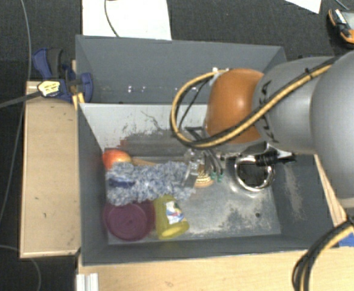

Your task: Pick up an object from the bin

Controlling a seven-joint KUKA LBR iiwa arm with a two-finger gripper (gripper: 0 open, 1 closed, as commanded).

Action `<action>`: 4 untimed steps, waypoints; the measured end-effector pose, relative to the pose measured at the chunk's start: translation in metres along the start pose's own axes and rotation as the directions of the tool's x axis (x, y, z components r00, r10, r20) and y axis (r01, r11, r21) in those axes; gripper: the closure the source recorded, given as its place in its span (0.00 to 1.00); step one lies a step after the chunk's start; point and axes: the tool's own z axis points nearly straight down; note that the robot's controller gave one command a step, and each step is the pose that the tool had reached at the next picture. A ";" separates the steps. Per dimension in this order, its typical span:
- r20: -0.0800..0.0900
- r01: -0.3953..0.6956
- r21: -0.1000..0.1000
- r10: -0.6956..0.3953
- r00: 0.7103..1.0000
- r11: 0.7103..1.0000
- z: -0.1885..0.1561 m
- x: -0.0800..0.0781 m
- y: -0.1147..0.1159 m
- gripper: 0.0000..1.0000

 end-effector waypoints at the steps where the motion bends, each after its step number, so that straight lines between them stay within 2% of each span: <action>1: -0.005 -0.040 0.000 0.040 0.999 0.999 0.040 -0.015 -0.018 1.00; 2: 0.005 0.003 -0.002 -0.003 1.000 1.000 -0.004 0.001 0.013 1.00; 3: -0.005 -0.036 0.002 0.036 0.999 0.999 0.026 -0.011 -0.002 1.00; 4: -0.002 0.014 0.000 -0.014 1.000 1.000 -0.071 -0.017 0.013 1.00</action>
Offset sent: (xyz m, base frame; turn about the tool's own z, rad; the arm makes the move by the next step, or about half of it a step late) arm 0.0002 0.0122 0.0030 0.0007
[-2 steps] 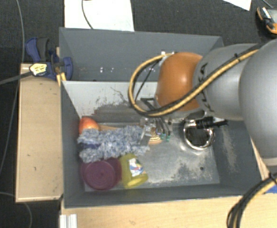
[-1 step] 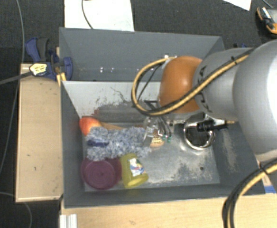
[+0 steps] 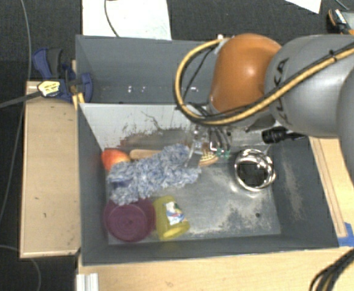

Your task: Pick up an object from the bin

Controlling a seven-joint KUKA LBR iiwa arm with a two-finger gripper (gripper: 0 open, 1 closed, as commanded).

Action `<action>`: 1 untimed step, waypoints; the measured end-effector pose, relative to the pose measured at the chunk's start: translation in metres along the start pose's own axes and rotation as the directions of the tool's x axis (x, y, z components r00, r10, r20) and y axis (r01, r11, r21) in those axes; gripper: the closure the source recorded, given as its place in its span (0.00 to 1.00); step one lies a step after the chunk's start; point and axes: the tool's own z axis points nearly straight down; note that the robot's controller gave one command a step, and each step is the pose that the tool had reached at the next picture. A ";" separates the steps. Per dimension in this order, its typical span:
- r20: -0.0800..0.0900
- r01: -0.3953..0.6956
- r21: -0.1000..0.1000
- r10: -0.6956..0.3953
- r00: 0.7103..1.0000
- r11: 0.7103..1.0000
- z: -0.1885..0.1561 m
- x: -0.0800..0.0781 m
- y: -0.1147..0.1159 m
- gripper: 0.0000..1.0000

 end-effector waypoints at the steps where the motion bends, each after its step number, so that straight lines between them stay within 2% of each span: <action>1: -0.005 -0.014 0.003 0.014 1.000 1.000 -0.048 0.013 0.002 1.00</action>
Offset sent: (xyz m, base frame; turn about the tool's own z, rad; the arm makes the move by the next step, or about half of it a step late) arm 0.0005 0.0182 -0.0560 0.0526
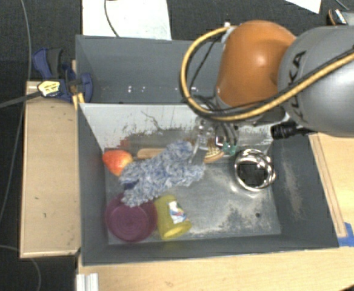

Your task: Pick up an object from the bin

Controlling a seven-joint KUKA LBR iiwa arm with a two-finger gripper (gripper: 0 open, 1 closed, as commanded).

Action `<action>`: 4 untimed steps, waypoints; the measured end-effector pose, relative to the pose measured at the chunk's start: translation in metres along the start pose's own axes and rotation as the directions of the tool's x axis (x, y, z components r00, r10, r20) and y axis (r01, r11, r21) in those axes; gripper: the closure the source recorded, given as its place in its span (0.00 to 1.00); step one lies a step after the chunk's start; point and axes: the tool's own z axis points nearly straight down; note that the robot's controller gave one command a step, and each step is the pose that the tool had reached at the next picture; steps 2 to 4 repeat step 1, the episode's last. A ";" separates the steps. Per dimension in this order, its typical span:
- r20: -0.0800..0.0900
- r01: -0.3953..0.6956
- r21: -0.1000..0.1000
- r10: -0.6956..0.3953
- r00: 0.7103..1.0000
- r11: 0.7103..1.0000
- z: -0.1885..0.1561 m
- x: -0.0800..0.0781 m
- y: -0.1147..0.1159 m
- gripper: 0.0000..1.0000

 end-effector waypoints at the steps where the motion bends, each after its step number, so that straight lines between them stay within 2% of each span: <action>1: 0.004 -0.035 -0.001 0.035 0.999 0.999 0.108 -0.008 0.015 1.00; 4: 0.004 -0.035 -0.001 0.035 0.999 0.999 0.108 -0.008 0.015 1.00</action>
Offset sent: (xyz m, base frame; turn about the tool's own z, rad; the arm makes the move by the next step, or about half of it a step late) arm -0.0017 0.0158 -0.0626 0.0454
